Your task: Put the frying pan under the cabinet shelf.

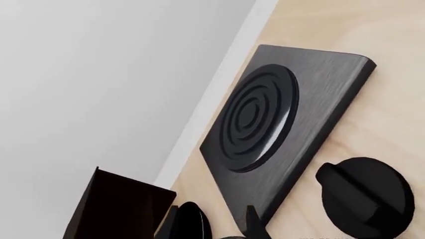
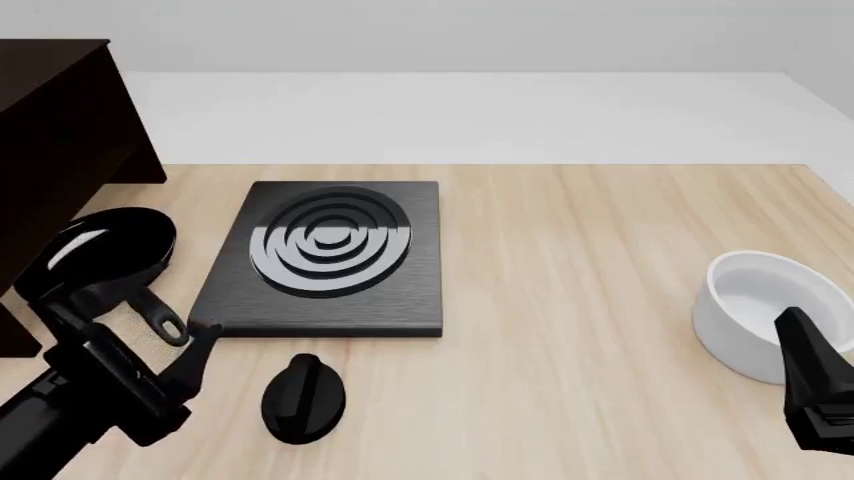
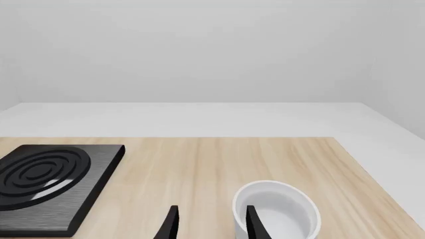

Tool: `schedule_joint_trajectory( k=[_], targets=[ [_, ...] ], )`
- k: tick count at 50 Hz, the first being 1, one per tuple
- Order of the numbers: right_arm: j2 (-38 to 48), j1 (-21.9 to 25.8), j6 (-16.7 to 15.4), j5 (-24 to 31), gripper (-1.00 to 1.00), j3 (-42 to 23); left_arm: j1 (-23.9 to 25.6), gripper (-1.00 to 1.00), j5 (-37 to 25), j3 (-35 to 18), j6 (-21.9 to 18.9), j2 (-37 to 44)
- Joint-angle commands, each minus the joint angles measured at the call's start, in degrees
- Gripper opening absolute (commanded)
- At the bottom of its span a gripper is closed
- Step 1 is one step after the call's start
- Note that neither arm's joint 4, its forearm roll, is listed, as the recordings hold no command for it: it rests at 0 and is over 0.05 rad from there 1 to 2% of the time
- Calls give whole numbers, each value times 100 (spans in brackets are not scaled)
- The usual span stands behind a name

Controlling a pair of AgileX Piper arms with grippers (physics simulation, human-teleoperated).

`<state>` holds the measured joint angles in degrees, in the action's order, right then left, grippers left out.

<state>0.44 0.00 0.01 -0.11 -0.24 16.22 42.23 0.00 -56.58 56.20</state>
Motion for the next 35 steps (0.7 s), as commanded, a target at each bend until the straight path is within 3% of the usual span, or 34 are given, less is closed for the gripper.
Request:
schedule_joint_trajectory(
  k=[1,27,30,31,35],
  targets=[
    [1,0,-1,0,100,0,129,100,-494,0,-2,-487],
    [0,0,1,0,100,0,387,100,-1253,0,72,-1140],
    [1,1,0,0,100,0,428,100,-1388,-1,124,-1310],
    [1,0,1,0,100,0,491,100,-1542,-3,310,-1487],
    [0,0,1,0,100,0,493,100,-1701,-5,297,-1664]
  ],
)
